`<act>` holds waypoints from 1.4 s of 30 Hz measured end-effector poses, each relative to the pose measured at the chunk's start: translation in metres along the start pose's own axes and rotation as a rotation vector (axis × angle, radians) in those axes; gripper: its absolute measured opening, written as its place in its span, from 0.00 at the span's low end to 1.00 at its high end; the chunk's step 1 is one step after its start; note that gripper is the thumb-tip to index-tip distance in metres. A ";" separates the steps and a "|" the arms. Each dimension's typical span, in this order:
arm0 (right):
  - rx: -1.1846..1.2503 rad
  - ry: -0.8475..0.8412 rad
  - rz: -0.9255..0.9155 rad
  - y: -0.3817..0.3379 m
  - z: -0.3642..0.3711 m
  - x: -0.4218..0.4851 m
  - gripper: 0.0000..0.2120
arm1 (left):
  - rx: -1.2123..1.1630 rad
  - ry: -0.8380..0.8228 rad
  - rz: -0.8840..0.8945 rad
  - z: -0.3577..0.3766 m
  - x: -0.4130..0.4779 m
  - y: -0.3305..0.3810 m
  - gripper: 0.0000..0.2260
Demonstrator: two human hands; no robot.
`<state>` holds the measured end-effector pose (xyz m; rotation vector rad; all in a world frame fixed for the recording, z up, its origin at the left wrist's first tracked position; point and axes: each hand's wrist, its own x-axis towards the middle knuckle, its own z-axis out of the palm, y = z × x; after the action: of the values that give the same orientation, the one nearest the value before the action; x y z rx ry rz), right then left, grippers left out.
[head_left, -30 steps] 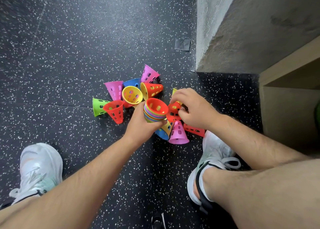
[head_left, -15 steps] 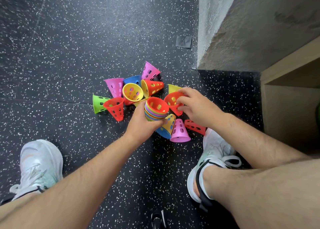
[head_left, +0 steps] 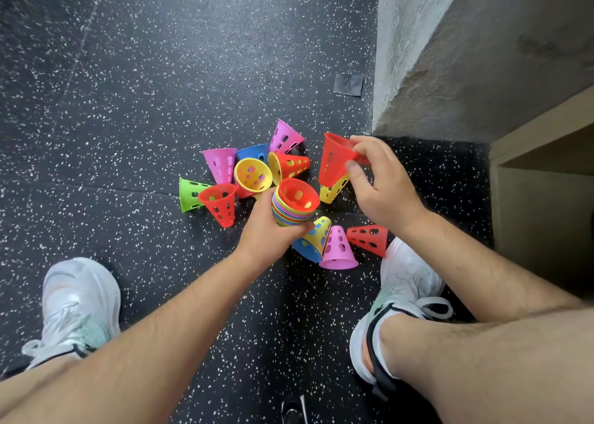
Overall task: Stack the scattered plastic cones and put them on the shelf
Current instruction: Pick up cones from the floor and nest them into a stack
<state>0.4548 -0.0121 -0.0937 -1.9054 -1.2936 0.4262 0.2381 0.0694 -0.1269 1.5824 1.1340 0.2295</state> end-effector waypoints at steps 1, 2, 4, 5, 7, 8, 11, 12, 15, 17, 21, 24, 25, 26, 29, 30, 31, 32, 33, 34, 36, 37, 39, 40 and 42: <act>0.019 0.046 -0.003 -0.002 -0.001 0.000 0.07 | 0.005 0.001 -0.001 -0.001 0.000 0.000 0.31; 0.037 0.089 -0.010 -0.003 -0.002 0.000 0.07 | 0.003 -0.001 -0.003 -0.001 0.000 -0.001 0.31; 0.058 0.137 -0.032 -0.006 -0.002 0.001 0.07 | -0.002 -0.004 -0.007 -0.002 0.000 0.000 0.31; 0.061 0.132 -0.050 -0.008 0.000 0.003 0.07 | -0.006 -0.003 -0.009 -0.002 0.000 0.000 0.31; 0.059 0.054 -0.092 -0.012 0.005 0.004 0.08 | -0.019 -0.004 -0.007 -0.001 0.000 0.002 0.31; 0.058 -0.023 -0.107 -0.014 0.009 0.003 0.08 | -0.027 -0.004 0.000 0.000 0.001 0.003 0.31; -0.026 -0.324 -0.138 -0.017 0.021 -0.007 0.13 | -0.064 -0.010 0.025 0.002 0.003 0.008 0.27; -0.062 -0.404 -0.130 -0.016 0.024 -0.010 0.16 | -0.066 -0.013 0.032 0.002 0.003 0.010 0.26; -0.032 -0.477 -0.030 -0.013 0.021 -0.013 0.21 | -0.053 -0.019 0.024 0.002 0.003 0.011 0.27; -0.009 -0.374 0.043 -0.011 0.017 -0.012 0.18 | -0.035 -0.023 0.022 0.003 0.004 0.010 0.29; -0.156 -0.100 0.269 0.006 0.019 -0.006 0.16 | -0.016 -0.038 0.024 0.006 0.008 0.013 0.29; -0.308 -0.179 0.492 0.025 0.016 -0.005 0.23 | 0.041 -0.069 0.059 0.007 0.011 0.016 0.30; -0.337 -0.228 0.539 0.030 0.016 -0.006 0.24 | 0.061 -0.082 0.068 0.008 0.012 0.017 0.30; -0.346 -0.264 0.564 0.034 0.016 -0.009 0.23 | 0.076 -0.093 0.074 0.009 0.012 0.019 0.30; -0.295 -0.284 0.569 0.040 0.019 -0.015 0.19 | 0.106 -0.107 0.085 0.011 0.013 0.022 0.29; -0.274 -0.270 0.560 0.040 0.020 -0.015 0.17 | 0.112 -0.110 0.085 0.012 0.013 0.022 0.29; -0.254 -0.252 0.547 0.039 0.020 -0.015 0.15 | 0.117 -0.114 0.083 0.012 0.013 0.022 0.29; -0.232 -0.232 0.529 0.038 0.019 -0.014 0.14 | 0.121 -0.116 0.082 0.013 0.013 0.023 0.30; -0.204 -0.209 0.506 0.038 0.018 -0.013 0.13 | 0.126 -0.116 0.084 0.013 0.014 0.023 0.30; -0.168 -0.185 0.481 0.036 0.016 -0.012 0.12 | 0.131 -0.116 0.083 0.014 0.014 0.022 0.30; -0.087 -0.120 0.416 0.032 0.013 -0.010 0.12 | 0.135 -0.117 0.078 0.015 0.015 0.023 0.30; -0.056 -0.082 0.378 0.029 0.011 -0.010 0.12 | 0.133 -0.116 0.074 0.016 0.016 0.023 0.29; -0.020 -0.007 0.306 0.022 0.009 -0.008 0.12 | 0.124 -0.108 0.068 0.017 0.017 0.024 0.28; -0.012 0.033 0.268 0.020 0.008 -0.008 0.11 | 0.121 -0.100 0.066 0.017 0.017 0.025 0.27; 0.000 0.115 0.211 0.017 0.008 -0.008 0.10 | 0.121 -0.081 0.064 0.018 0.018 0.027 0.27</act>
<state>0.4568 -0.0196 -0.1124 -2.0440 -1.0230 0.4160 0.2737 0.0739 -0.1185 1.7215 1.0524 0.1394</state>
